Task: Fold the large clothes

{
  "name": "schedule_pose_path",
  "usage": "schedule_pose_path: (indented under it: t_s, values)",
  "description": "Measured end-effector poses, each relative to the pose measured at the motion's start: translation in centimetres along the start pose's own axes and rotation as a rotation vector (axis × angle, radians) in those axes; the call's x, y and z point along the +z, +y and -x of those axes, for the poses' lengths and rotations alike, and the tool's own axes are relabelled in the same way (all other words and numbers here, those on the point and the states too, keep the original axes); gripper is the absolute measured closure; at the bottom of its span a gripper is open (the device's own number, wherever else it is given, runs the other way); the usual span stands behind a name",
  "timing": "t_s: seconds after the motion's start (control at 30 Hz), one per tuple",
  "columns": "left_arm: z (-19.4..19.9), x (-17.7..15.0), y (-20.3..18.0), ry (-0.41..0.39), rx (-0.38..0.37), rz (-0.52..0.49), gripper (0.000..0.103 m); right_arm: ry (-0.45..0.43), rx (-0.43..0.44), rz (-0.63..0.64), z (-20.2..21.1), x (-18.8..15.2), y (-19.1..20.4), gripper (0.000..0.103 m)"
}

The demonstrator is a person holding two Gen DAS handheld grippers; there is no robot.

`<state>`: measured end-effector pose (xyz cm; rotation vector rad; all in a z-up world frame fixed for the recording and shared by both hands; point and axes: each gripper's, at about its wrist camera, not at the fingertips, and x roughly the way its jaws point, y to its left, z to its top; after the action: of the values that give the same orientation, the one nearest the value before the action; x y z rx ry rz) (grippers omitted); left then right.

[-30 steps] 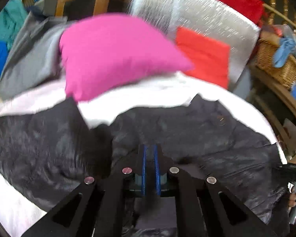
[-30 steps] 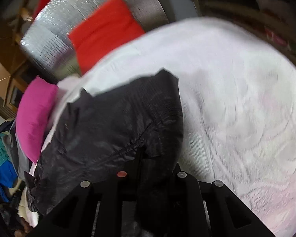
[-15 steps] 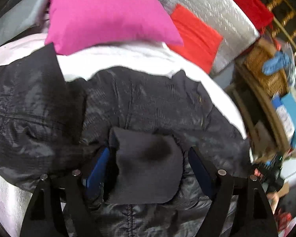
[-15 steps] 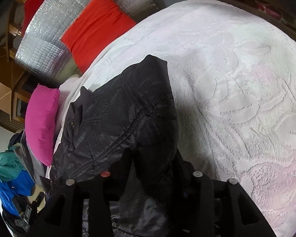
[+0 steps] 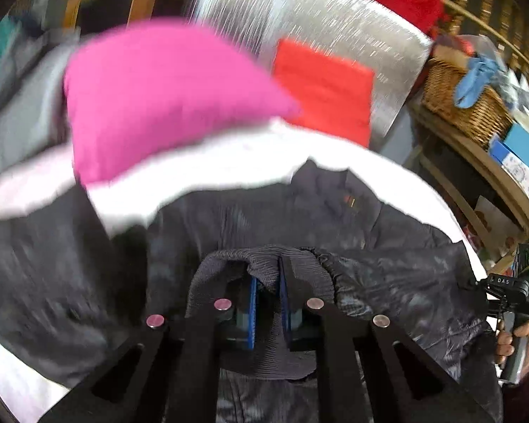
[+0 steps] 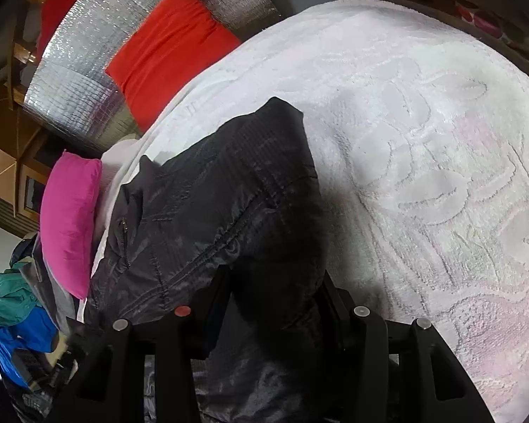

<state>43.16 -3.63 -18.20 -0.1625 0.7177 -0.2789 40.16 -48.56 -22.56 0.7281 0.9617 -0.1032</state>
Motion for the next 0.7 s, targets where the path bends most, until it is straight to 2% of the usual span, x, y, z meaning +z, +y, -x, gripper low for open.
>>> schedule_pose_path:
  t_s: [0.07, 0.13, 0.17, 0.23, 0.3, 0.33, 0.37, 0.4, 0.47, 0.57, 0.63, 0.67, 0.7]
  values:
    - [0.4, 0.2, -0.5, -0.027, 0.060, -0.043, 0.091, 0.009, -0.008, 0.012, -0.3, -0.2, 0.2, 0.053]
    - [-0.9, -0.2, 0.0, 0.027, 0.122, -0.055, 0.091, 0.023, -0.018, 0.026, -0.5, -0.4, 0.4, 0.052]
    - [-2.4, -0.9, 0.6, 0.096, 0.160, -0.054, 0.091, 0.025, -0.025, 0.036, -0.5, -0.5, 0.6, 0.050]
    - [-3.9, -1.7, 1.4, 0.174, 0.184, -0.038, 0.088, 0.040, -0.031, 0.044, -0.3, -0.6, 0.9, 0.044]
    - [-3.5, -1.7, 1.9, 0.188, 0.169, -0.007, 0.086, 0.039, -0.053, 0.044, 0.2, -0.7, 1.0, 0.036]
    - [-2.9, -1.5, 2.1, 0.183, 0.151, 0.008, 0.081, 0.028, -0.071, 0.040, 0.8, -0.7, 1.1, 0.035]
    - [-1.7, -1.0, 2.6, 0.166, 0.139, 0.032, 0.067, 0.016, -0.074, 0.036, 1.3, -0.7, 1.1, 0.035]
    - [-0.7, -0.8, 3.0, 0.139, 0.132, 0.047, 0.060, 0.000, -0.072, 0.031, 2.0, -0.8, 1.1, 0.035]
    - [2.9, -0.3, 4.8, 0.034, 0.130, 0.109, 0.030, -0.056, -0.079, 0.010, 3.8, -1.0, 1.1, 0.033]
    - [6.8, -0.4, 8.4, -0.059, 0.156, 0.210, 0.025, -0.141, -0.086, -0.001, 5.9, -1.6, 1.6, 0.032]
    - [9.1, -1.3, 12.1, -0.093, 0.211, 0.302, 0.023, -0.179, -0.024, 0.024, 6.7, -2.2, 2.7, 0.033]
    - [10.0, -1.9, 14.0, -0.097, 0.242, 0.349, 0.023, -0.186, 0.022, 0.070, 6.9, -2.9, 3.9, 0.036]
    - [11.0, -2.8, 16.3, -0.096, 0.281, 0.412, 0.023, -0.185, 0.043, 0.110, 6.8, -3.4, 4.9, 0.051]
